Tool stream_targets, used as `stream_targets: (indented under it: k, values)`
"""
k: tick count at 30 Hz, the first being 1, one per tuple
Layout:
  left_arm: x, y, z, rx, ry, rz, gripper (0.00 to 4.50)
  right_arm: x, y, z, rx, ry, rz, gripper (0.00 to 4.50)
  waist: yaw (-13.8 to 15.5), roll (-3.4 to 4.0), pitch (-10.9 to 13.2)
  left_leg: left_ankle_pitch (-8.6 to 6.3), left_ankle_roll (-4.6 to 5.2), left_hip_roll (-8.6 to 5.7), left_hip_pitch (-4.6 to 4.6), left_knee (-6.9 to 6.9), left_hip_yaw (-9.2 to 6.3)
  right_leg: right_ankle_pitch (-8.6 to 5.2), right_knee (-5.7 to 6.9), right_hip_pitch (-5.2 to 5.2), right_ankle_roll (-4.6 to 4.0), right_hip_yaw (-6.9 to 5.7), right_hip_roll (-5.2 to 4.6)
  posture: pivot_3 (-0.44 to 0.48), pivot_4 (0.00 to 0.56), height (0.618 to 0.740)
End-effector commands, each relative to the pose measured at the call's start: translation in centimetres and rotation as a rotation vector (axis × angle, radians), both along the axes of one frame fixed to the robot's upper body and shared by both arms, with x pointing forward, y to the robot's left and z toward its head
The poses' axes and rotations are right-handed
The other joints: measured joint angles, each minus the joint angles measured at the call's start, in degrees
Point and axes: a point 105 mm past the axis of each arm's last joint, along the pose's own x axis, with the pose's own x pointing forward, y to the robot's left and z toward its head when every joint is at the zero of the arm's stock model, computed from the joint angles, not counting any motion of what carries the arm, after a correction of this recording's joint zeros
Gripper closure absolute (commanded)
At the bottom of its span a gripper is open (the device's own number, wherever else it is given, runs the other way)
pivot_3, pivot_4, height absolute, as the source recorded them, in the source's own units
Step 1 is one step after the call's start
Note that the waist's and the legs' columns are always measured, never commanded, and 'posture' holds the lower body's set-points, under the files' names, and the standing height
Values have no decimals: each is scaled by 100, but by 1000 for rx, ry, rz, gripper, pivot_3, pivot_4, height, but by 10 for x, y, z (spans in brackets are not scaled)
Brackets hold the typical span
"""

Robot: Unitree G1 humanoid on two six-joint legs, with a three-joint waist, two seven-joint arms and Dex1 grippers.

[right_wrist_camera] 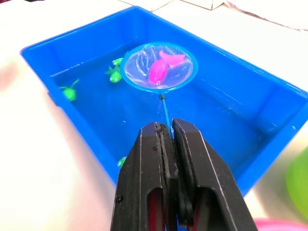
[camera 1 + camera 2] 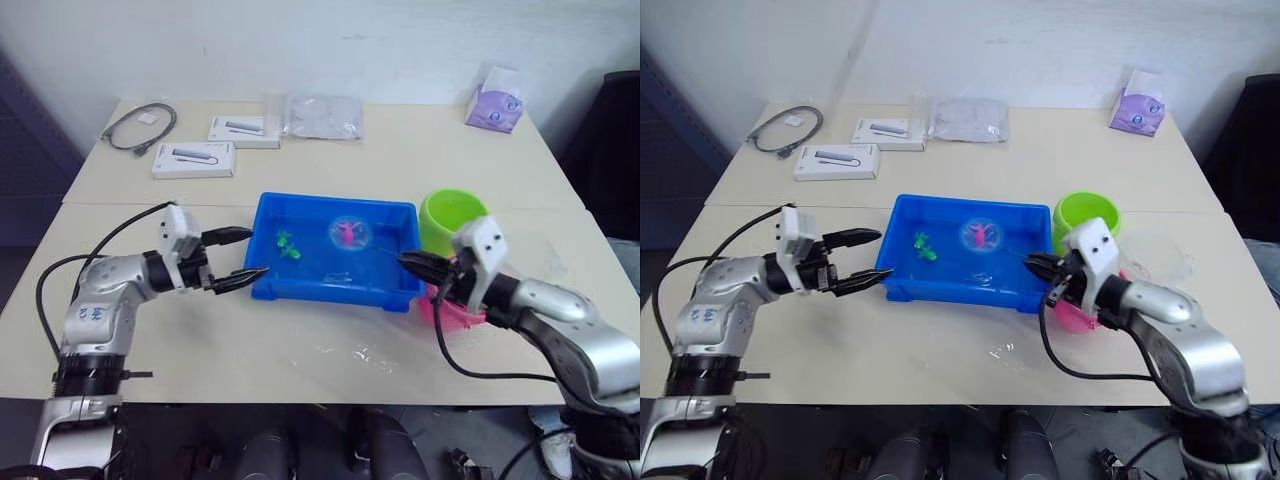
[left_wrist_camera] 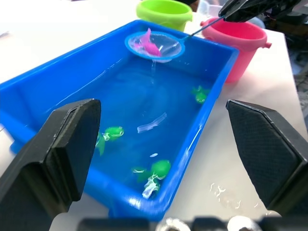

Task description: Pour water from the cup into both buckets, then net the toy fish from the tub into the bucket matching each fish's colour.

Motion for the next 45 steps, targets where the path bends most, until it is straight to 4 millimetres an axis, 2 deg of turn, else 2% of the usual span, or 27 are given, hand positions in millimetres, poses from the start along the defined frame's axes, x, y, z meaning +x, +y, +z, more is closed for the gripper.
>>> stream_targets:
  k: [1, 4, 8, 13, 16, 20, 25, 28, 32, 36, 40, 45]
  values:
    - [-1, -13, 5, -9, -21, -80, 32, -14, -12, 20, 2, -88, -42, 4500, 6, 0, 0, 0, 0, 0, -1, 0, 0, 0, 0, 0, 0, 0, 0, 0, 150, 740]
    - [2, -24, 9, -28, -25, -135, 32, -31, -24, 27, 17, -108, -80, 4500, 16, -1, 0, 0, 1, -1, -1, 1, 0, 0, 1, 0, 0, -1, 9, 0, 150, 740]
    - [5, -44, 12, -31, -19, -221, 32, -61, -49, 29, -7, -138, -177, 4500, 138, -2, -1, 1, 3, -6, -2, 1, -3, 0, 0, 1, 0, -1, 18, 0, 150, 740]
    - [8, -58, 13, -32, -11, -289, 32, -83, -80, 31, -38, -195, -343, 4500, 147, -3, -2, 4, 12, -17, 6, 4, 1, 6, -3, 12, 11, 1, 22, 0, 150, 740]
    - [9, -68, 14, -37, -8, -328, 32, -98, -102, 24, -108, -223, -433, 4500, 135, -3, -3, 6, 15, -17, 14, 3, 3, 7, -2, 16, 13, 4, 24, 0, 150, 740]
    - [8, -76, 17, -56, -6, -364, 32, -112, -116, 14, -177, -254, -467, 4500, 122, -4, -3, 6, 15, -17, 20, 2, 6, 7, -1, 19, 13, 11, 28, 0, 150, 740]
    - [4, -84, 17, -59, -6, -390, 32, -115, -128, 1, -451, -363, -443, 4500, 119, -4, -2, 5, 18, -19, 54, -2, 21, 7, -18, 40, 13, 20, 26, 0, 150, 740]
    - [1, -88, 17, -64, -7, -399, 32, -113, -127, -8, -532, -447, -405, 4500, 114, -4, -2, 2, 17, -16, 92, -10, 17, 6, -30, 85, 12, 30, 24, 0, 150, 740]
    - [-1, -89, 18, -69, -6, -396, 32, -113, -142, -19, -619, -501, -465, 4500, 114, -4, -2, 1, 14, -13, 93, -8, 16, 5, -26, 85, 10, 49, 7, 0, 150, 740]
    - [-2, -89, 17, -72, -5, -385, 32, -114, -138, -22, -693, -596, -420, 4500, 113, -3, -2, 1, 12, -11, 94, -7, 16, 3, -24, 85, 7, 50, 3, 0, 150, 740]
    - [-6, -90, 14, -46, 2, -402, 32, -121, -143, -38, -954, -665, -342, 4500, 106, -3, -2, 1, 10, -10, 96, -7, 17, 2, -23, 85, 5, 53, 3, 0, 150, 740]
    - [-9, -91, 12, -30, -1, -415, 32, -124, -148, -42, -1193, -778, -286, 4500, 103, -2, -3, 1, 6, -9, 97, -7, 20, 0, -22, 84, 2, 61, 0, 0, 150, 740]
